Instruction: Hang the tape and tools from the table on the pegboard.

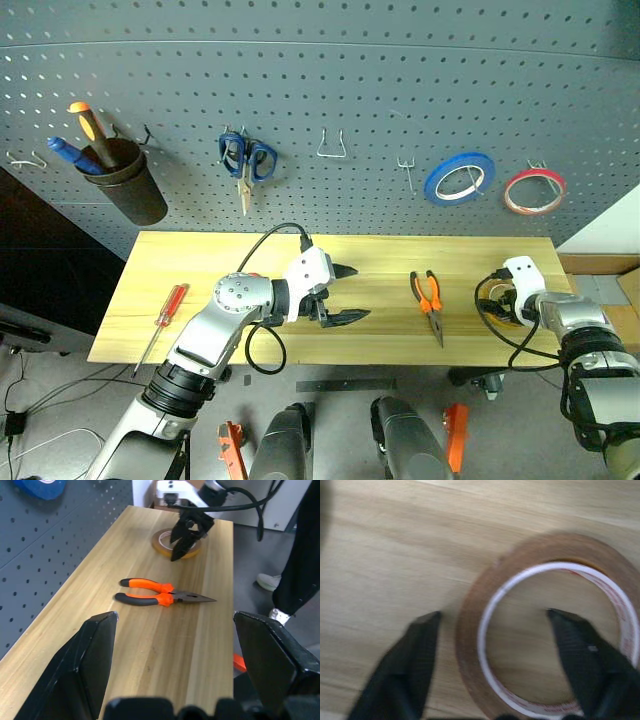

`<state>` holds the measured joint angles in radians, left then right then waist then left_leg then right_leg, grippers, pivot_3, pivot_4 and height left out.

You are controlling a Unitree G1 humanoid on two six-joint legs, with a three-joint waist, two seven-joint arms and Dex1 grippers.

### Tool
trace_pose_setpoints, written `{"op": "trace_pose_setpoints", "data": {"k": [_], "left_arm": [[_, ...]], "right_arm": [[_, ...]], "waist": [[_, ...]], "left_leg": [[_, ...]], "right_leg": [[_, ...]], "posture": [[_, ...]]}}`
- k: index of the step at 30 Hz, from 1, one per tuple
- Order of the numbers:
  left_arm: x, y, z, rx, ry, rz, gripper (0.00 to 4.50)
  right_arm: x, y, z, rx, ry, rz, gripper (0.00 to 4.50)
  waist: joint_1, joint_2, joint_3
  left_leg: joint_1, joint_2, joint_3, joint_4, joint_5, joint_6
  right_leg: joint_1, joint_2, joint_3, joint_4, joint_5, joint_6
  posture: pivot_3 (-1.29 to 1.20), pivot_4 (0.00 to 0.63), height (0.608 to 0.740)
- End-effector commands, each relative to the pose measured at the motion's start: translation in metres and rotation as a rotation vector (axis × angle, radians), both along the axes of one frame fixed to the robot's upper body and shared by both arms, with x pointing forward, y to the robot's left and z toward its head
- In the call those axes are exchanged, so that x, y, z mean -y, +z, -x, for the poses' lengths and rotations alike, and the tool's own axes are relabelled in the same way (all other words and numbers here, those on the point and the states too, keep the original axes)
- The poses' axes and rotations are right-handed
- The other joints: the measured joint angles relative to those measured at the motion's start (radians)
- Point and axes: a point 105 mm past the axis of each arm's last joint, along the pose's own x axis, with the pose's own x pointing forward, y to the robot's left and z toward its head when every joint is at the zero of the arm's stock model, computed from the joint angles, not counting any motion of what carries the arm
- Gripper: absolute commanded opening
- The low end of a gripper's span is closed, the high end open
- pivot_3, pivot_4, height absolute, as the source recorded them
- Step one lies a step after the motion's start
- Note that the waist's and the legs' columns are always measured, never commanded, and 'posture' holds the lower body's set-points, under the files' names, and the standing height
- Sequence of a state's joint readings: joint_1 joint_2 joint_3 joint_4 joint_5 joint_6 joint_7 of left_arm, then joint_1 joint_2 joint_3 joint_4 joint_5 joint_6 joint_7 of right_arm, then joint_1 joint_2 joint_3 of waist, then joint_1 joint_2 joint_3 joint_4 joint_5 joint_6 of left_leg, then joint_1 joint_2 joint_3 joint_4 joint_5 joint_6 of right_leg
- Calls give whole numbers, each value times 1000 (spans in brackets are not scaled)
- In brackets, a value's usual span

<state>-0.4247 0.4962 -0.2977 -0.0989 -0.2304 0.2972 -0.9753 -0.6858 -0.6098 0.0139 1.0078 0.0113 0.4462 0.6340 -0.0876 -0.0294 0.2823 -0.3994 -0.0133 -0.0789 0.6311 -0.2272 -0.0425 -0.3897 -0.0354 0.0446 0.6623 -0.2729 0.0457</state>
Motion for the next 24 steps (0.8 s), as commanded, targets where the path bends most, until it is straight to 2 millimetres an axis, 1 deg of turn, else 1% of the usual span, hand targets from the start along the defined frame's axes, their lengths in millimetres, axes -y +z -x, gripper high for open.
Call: {"op": "trace_pose_setpoints", "data": {"k": [1,3,4,6,7,10,12,14,15,18,20,21,23,24], "left_arm": [[-3,10,3,28,-22,27,3976],[-5,10,5,24,-28,25,3976],[-7,10,5,24,-29,23,3976],[-10,9,5,23,-30,16,3976],[-12,10,5,25,-28,16,3976],[-17,13,5,29,-10,26,3976],[-21,16,5,34,2,34,3976],[-25,20,6,44,8,42,3976],[-26,24,7,54,12,54,3976],[-29,33,8,69,26,94,3976],[-30,43,10,94,31,155,3976],[-29,46,13,104,27,177,3976],[-28,49,17,111,31,207,3976],[-28,50,17,116,37,216,3976]], "right_arm": [[-2,-24,16,-103,-14,-19,1945],[-3,-28,18,-109,-19,-22,1194],[-3,-29,18,-106,-20,-20,929],[-1,-28,16,-84,-25,-2,253],[0,-26,16,-70,-18,11,102],[2,-17,15,-25,9,21,102],[2,-6,18,28,64,61,102],[0,12,24,104,125,130,102],[-4,23,30,150,161,170,102],[-19,49,47,250,231,259,102],[-36,76,58,383,255,336,102],[-47,90,65,462,280,388,102],[-68,109,76,587,332,486,102],[-76,115,80,624,355,512,102]], "waist": [[0,-1,0],[0,-2,-1],[0,-2,-1],[0,-4,-3],[0,-5,-3],[1,-5,-3],[3,-5,-3],[7,-4,-3],[8,-2,-2],[6,0,-1],[-1,0,-1],[-2,0,-1],[-3,0,-2],[-3,0,-2]], "left_leg": [[0,0,0,0,0,0],[0,0,0,0,0,0],[0,0,0,0,0,0],[1,1,-1,0,0,0],[1,1,0,0,0,0],[1,1,-1,1,0,0],[1,1,-1,1,0,0],[-1,1,-2,1,0,0],[-1,1,-2,0,0,0],[-5,1,-2,-1,0,-1],[-7,0,-2,0,0,-1],[-7,1,-1,0,0,-1],[-7,2,-1,0,0,-1],[-7,4,-1,0,0,-1]], "right_leg": [[0,0,0,0,0,0],[0,0,0,0,0,0],[0,0,-1,0,0,0],[0,0,-1,0,0,0],[0,1,-1,0,0,0],[1,1,-1,0,0,1],[1,1,-1,0,0,1],[0,0,-2,0,0,1],[0,0,-2,0,0,1],[-6,-1,-1,1,0,1],[-10,-2,2,2,1,2],[-10,-2,2,2,1,2],[-12,-1,2,3,0,2],[-12,0,2,3,0,3]], "posture": [[-111,281,740],[-108,274,740],[-107,272,740],[-106,267,740],[-106,265,740],[-111,256,740],[-116,252,740],[-123,250,740],[-126,250,740],[-142,253,740],[-152,251,740],[-166,248,740],[-182,243,740],[-185,242,740]]}}
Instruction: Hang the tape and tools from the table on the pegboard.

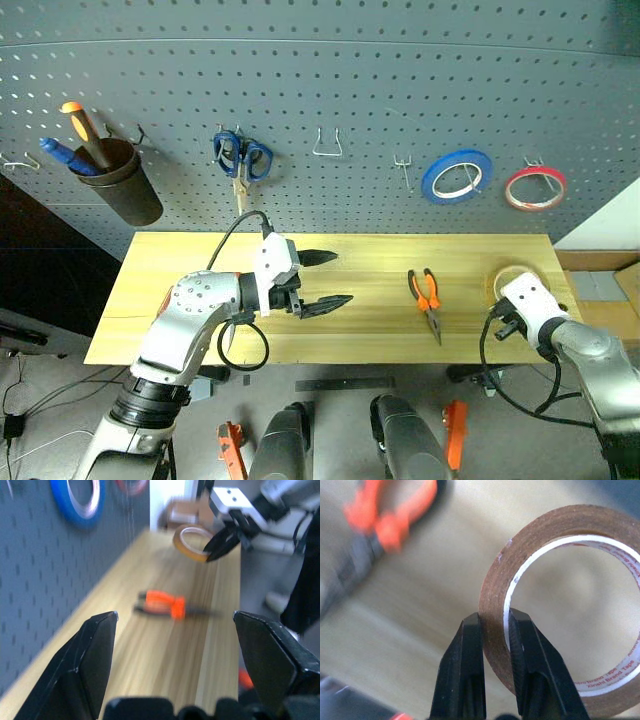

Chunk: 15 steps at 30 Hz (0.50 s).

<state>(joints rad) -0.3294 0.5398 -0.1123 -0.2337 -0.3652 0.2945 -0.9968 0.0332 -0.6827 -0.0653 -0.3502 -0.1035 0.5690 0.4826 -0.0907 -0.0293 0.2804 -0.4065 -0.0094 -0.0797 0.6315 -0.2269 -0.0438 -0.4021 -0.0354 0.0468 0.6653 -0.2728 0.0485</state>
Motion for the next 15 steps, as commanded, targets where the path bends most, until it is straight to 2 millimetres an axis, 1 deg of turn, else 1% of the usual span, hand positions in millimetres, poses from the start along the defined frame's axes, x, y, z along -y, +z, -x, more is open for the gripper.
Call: {"op": "trace_pose_setpoints", "data": {"k": [1,3,4,5,6,8,11,15], "left_arm": [[1,16,5,59,5,71,3976],[-4,19,1,63,48,101,3976],[-9,21,-4,68,90,115,3976],[-18,22,-9,82,140,123,3976],[-23,23,-13,91,172,127,3976],[-32,27,-18,98,219,142,3976],[-37,31,-22,111,237,141,3976],[-38,38,-25,141,247,136,3976]], "right_arm": [[-29,43,10,234,80,116,102],[-47,55,13,317,134,156,102],[-60,65,12,385,172,178,102],[-78,79,10,468,229,193,102],[-89,88,9,523,265,201,102],[-108,98,3,588,329,199,102],[-120,101,-8,604,369,182,102],[-132,107,-33,639,417,161,102]], "waist": [[1,0,0],[1,0,0],[1,0,0],[0,0,0],[-5,0,0],[-14,-1,0],[-16,-3,-2],[-13,-4,-2]], "left_leg": [[-1,0,0,0,1,-1],[-1,1,2,0,2,-3],[-1,1,2,0,2,-3],[-1,1,2,0,3,-4],[-1,2,3,1,3,-4],[-1,3,4,1,4,-5],[-1,4,3,2,5,-7],[-3,3,1,3,5,-7]], "right_leg": [[-1,1,-1,0,0,0],[-1,3,-1,0,-1,2],[-1,3,-1,0,-1,2],[-1,3,-1,0,0,2],[-1,4,-1,0,1,2],[-2,6,0,0,3,1],[-2,7,-1,2,4,0],[-2,7,-1,2,7,-5]], "posture": [[-194,241,740],[-203,239,740],[-204,236,740],[-201,232,740],[-199,230,740],[-189,222,740],[-179,216,740],[-154,206,740]]}}
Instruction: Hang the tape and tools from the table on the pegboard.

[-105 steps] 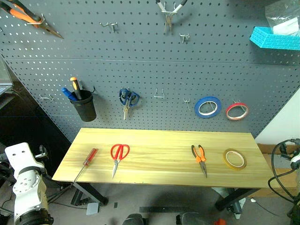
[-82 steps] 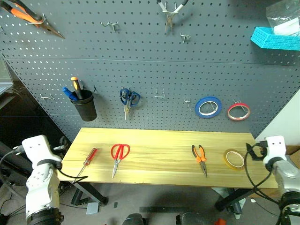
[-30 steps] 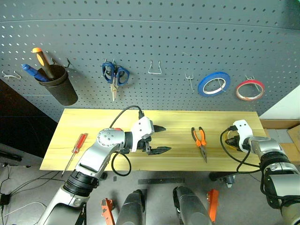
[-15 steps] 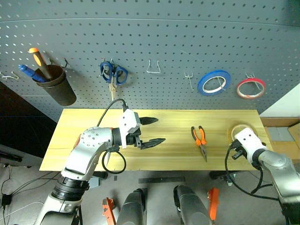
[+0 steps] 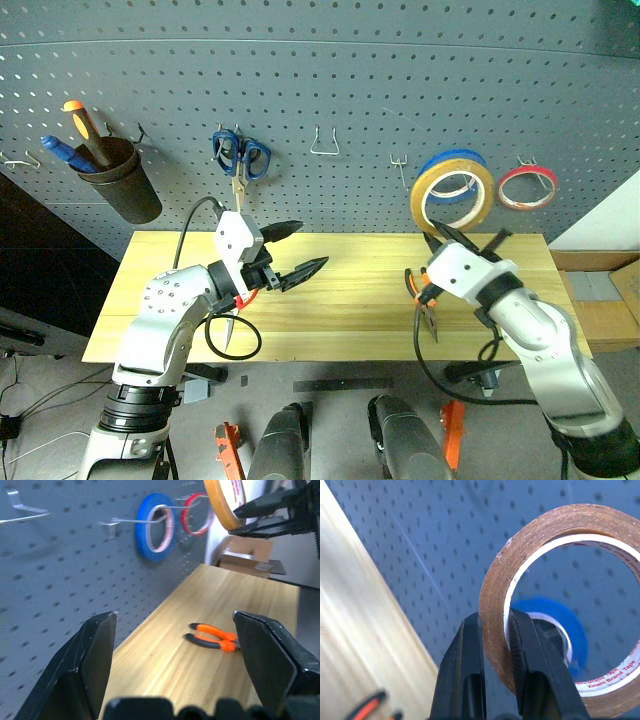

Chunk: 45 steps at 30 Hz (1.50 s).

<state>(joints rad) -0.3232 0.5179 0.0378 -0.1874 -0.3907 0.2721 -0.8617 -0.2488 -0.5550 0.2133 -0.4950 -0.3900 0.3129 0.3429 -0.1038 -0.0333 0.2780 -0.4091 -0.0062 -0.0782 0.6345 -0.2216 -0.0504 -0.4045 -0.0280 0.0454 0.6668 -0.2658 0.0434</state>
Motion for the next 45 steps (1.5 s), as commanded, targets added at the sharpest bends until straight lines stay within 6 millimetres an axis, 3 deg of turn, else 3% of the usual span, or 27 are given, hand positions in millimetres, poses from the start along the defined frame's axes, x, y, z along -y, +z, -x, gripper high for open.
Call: {"op": "trace_pose_setpoints", "data": {"k": [1,5,11,16,18,25,29,35,45], "left_arm": [[1,19,0,82,-4,0,3976],[4,23,0,96,-9,2,3976],[12,23,0,102,-39,-1,3976],[18,23,-2,110,-64,-6,3976],[19,23,-2,112,-66,-8,3976],[10,13,-6,91,-50,-37,3976],[-15,-7,-15,49,21,-110,3976],[-27,-19,-16,34,-4,-204,3976],[-23,-21,-16,32,-8,-190,3976]], "right_arm": [[-7,8,-12,52,44,8,102],[-18,9,-26,60,90,17,102],[-23,-6,-49,-29,102,12,102],[-23,-16,-56,-74,91,5,102],[-24,-18,-54,-77,93,3,842],[-28,-57,-10,-207,101,-63,3025],[-11,-82,-5,-406,-91,-307,4469],[17,-116,-22,-639,-429,-457,4493],[27,-145,-51,-862,-635,-662,4493]], "waist": [[2,0,0],[9,0,0],[15,0,0],[17,0,0],[17,0,0],[18,0,0],[10,0,-1],[6,0,-1],[5,0,-1]], "left_leg": [[-1,0,0,0,0,0],[-2,0,-1,0,0,0],[-2,0,-1,1,0,0],[-3,0,-1,5,0,0],[-3,0,-1,7,0,0],[-2,0,-2,11,0,0],[-2,1,-2,11,0,0],[0,3,-2,11,3,-2],[-1,2,-2,9,3,-2]], "right_leg": [[0,0,0,0,1,-1],[-1,0,-1,0,2,-1],[-2,0,-1,1,3,-2],[-2,0,-1,6,2,-2],[-3,0,-1,9,2,-2],[-3,0,-1,13,2,-2],[-3,2,0,14,2,-2],[-2,4,0,14,4,-4],[-3,4,0,14,4,-5]], "posture": [[-149,205,740],[-135,202,740],[-130,203,740],[-131,205,740],[-133,206,740],[-147,213,740],[-165,219,740],[-165,221,740],[-146,222,740]]}}
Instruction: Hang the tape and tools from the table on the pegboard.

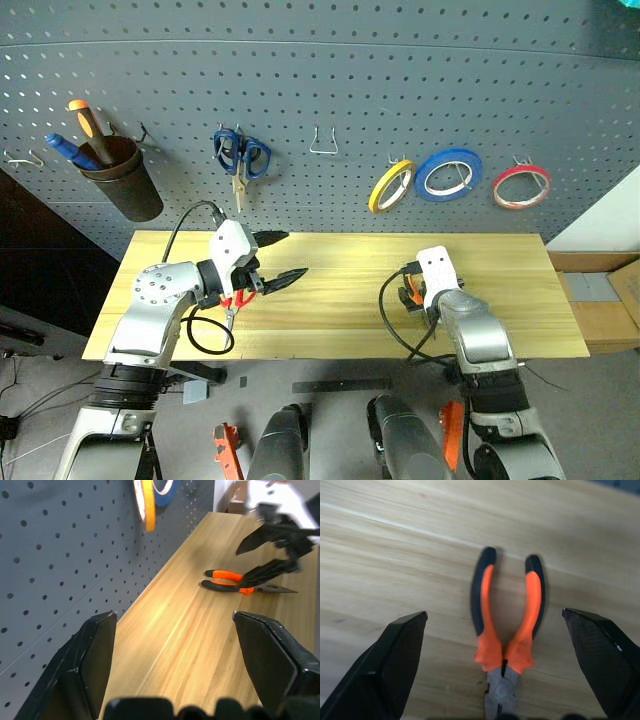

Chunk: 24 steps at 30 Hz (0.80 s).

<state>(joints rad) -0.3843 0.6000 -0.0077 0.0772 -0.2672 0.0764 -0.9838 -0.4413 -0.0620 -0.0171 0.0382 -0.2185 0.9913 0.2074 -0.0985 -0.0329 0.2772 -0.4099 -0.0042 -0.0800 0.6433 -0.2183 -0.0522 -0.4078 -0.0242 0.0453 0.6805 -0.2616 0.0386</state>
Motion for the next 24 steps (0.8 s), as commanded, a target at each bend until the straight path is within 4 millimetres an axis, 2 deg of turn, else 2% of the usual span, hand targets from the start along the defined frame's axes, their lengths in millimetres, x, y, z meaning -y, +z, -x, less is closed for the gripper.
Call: {"op": "trace_pose_setpoints", "data": {"k": [1,10,17,22,24], "left_arm": [[3,7,2,37,-6,9,3976],[4,5,3,37,0,13,3976],[7,3,3,38,3,25,3976],[6,2,3,38,9,24,3976],[6,2,2,38,10,25,3976]], "right_arm": [[5,-6,-5,-41,-67,-47,4493],[9,-26,-8,-125,-123,-72,4493],[9,-29,-19,-130,-146,-101,4493],[14,-35,-20,-159,-162,-94,4493],[14,-37,-20,-162,-155,-88,4124]], "waist": [[-1,0,0],[-9,0,0],[-14,0,0],[-15,0,0],[-15,0,-1]], "left_leg": [[0,0,0,0,0,0],[-1,0,0,0,0,0],[-1,0,0,1,0,0],[-1,0,0,0,0,0],[-1,0,0,1,0,0]], "right_leg": [[-1,0,0,0,0,0],[-1,0,0,0,0,0],[-1,1,0,1,0,0],[-1,1,0,1,0,0],[-1,1,0,1,0,0]], "posture": [[-146,222,740],[-142,221,740],[-141,219,740],[-138,215,740],[-138,214,740]]}}
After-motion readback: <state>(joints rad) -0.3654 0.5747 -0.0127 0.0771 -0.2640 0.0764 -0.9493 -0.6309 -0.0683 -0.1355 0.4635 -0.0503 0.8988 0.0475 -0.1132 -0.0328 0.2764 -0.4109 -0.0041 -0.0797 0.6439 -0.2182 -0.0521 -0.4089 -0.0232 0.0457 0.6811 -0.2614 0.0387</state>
